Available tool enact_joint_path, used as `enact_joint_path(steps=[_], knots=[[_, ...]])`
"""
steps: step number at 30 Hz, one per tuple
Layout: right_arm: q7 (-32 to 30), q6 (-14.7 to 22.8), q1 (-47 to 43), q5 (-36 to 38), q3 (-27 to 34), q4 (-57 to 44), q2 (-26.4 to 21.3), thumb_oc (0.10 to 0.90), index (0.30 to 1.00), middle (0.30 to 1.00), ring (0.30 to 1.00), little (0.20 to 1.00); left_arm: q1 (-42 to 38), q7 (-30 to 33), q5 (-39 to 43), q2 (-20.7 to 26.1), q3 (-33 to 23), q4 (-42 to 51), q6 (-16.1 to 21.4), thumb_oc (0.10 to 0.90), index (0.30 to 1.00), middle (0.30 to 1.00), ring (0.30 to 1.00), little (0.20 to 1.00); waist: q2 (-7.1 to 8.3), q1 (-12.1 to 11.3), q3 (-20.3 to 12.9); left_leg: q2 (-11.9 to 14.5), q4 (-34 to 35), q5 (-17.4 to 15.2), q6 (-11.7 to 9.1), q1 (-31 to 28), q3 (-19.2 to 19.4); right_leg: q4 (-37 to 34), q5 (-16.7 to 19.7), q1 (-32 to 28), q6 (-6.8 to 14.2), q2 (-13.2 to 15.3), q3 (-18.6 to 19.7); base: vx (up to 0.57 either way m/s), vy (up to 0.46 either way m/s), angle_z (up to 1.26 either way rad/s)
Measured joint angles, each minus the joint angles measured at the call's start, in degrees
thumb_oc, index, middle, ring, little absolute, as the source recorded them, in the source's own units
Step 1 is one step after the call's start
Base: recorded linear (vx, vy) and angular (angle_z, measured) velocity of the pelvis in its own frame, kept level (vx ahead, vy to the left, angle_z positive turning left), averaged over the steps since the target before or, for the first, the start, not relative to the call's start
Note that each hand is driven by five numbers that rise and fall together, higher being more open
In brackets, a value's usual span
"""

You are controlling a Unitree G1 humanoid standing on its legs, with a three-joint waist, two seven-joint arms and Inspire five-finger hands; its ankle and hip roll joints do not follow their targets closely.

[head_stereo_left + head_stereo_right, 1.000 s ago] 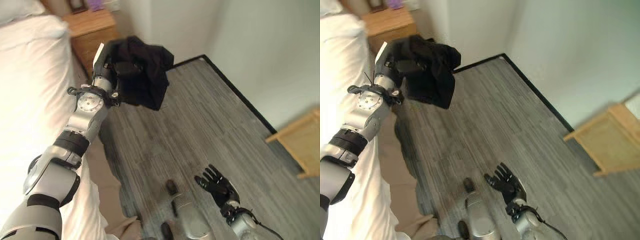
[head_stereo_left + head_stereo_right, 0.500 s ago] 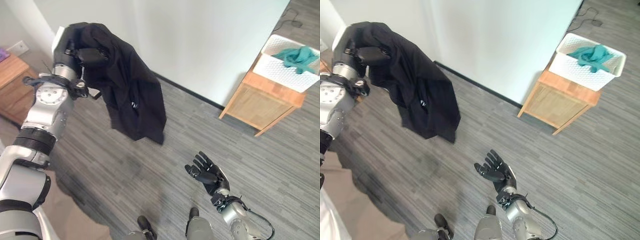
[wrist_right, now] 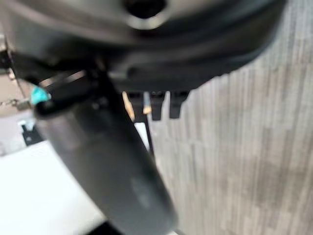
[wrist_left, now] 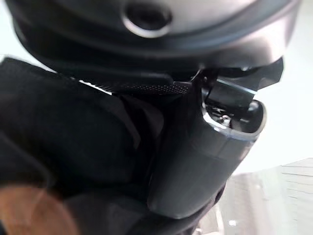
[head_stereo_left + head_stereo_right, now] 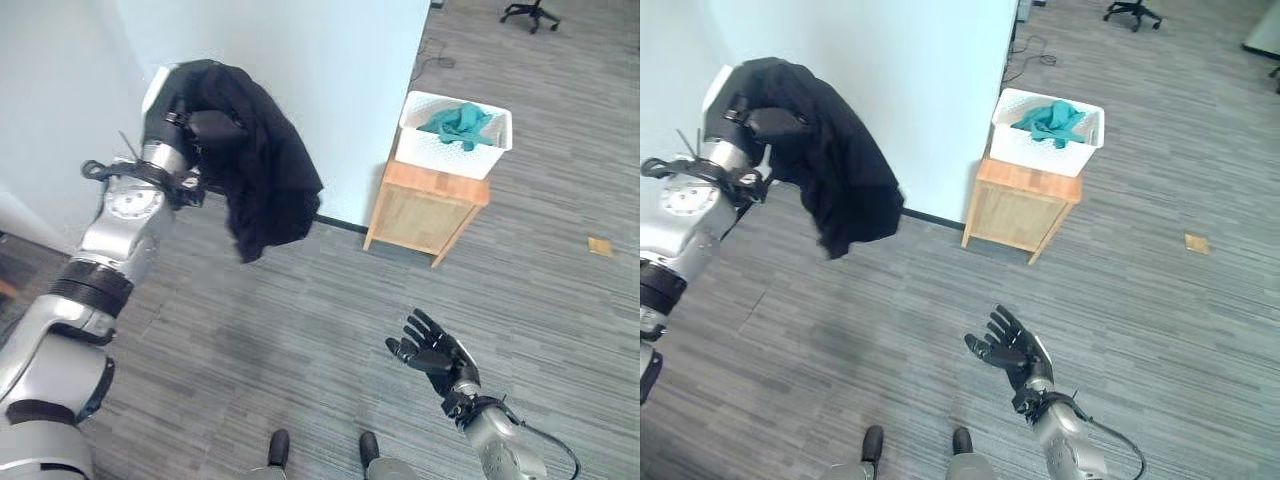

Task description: Pick up bed clothes into laundry basket.

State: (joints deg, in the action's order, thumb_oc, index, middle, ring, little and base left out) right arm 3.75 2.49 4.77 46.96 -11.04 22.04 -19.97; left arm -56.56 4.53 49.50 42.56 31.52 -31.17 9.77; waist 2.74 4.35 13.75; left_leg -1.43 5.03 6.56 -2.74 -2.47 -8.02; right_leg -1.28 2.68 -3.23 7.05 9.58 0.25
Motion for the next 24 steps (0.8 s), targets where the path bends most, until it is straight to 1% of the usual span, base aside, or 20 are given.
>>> enact_joint_path(steps=[1,3,5,8,11,12,16,24], knots=[[-0.2,-0.4,0.4,0.1,-0.4,0.3,1.7,0.800,0.900,0.900,0.900,0.900,0.1,-0.1,0.0,-1.4,0.5,0.1,0.0,0.400,0.300,0.300,0.300,0.300,-0.34,-0.1,-0.1,-0.1,0.0,-0.2,0.1,-0.1,0.5,-0.1,0.0,0.2,0.0,0.0,0.3,0.07,0.115,-0.16],[0.2,-0.9,0.6,0.1,-3.1,0.2,3.0,0.800,0.900,0.900,0.900,0.900,0.1,-0.1,-0.1,-2.7,1.8,0.2,-0.1,0.400,0.300,0.300,0.300,0.300,-0.91,0.4,-0.4,0.1,0.0,-0.5,0.2,-0.3,1.1,-0.2,0.1,0.3,0.0,-0.2,0.7,0.07,0.098,-0.19],[1.2,-1.1,0.3,0.1,-5.4,0.0,3.3,0.800,0.900,0.900,0.900,0.900,0.2,-0.3,-0.2,-4.2,2.2,1.0,-0.2,0.400,0.300,0.300,0.300,0.300,-1.54,1.1,-0.8,0.6,0.0,-0.7,0.0,-0.4,1.6,-0.3,0.4,0.5,-0.1,-0.7,1.7,0.04,0.067,-0.19],[1.7,-1.3,0.1,-0.6,-6.4,-0.4,2.8,0.800,0.900,0.900,0.900,0.900,0.2,-0.4,-0.2,-6.1,2.3,2.7,-0.5,0.400,0.300,0.300,0.300,0.300,-2.13,1.4,-1.1,1.3,0.0,-1.3,-0.2,-0.6,3.0,-0.9,0.8,0.8,-0.1,-1.6,3.1,0.04,0.041,-0.28],[2.1,-1.4,0.1,-0.8,-6.4,-0.5,2.0,0.800,0.900,0.900,0.900,0.900,0.2,-0.5,-0.3,-7.2,2.3,3.1,-0.6,0.400,0.300,0.300,0.300,0.300,-2.45,2.0,-1.3,1.9,0.0,-1.7,0.0,-1.2,4.1,-1.0,0.9,0.7,-0.2,-2.3,3.7,0.08,0.050,-0.21],[2.2,-1.5,0.2,-0.9,-5.6,-0.5,2.1,0.800,0.900,0.900,0.900,0.900,0.2,-0.5,-0.3,-7.3,2.3,3.1,-0.8,0.400,0.300,0.300,0.300,0.300,-2.57,2.7,-1.4,2.2,0.0,-1.9,0.0,-1.6,4.4,-1.1,0.9,0.6,-0.2,-2.7,4.2,0.04,0.040,-0.19],[2.1,-1.5,0.3,-2.2,-3.8,-0.5,0.6,0.800,0.900,0.900,0.900,0.900,0.2,-0.4,-0.8,-8.5,2.3,3.2,-1.0,0.400,0.300,0.300,0.300,0.300,-3.68,4.0,-2.1,2.7,0.0,-2.0,-0.1,-1.7,4.8,-1.1,1.0,0.7,-0.3,-3.2,4.7,0.03,0.018,-0.08],[2.1,-1.5,0.6,-3.2,-2.1,-0.5,0.0,0.800,0.900,0.900,0.900,0.900,0.2,-0.4,-2.5,-11.3,2.3,3.3,-1.1,0.400,0.300,0.300,0.300,0.300,-4.92,4.4,-2.8,3.3,0.0,-2.0,-0.1,-1.8,5.1,-1.1,1.1,0.8,-0.5,-3.4,4.8,0.00,0.002,0.00]])
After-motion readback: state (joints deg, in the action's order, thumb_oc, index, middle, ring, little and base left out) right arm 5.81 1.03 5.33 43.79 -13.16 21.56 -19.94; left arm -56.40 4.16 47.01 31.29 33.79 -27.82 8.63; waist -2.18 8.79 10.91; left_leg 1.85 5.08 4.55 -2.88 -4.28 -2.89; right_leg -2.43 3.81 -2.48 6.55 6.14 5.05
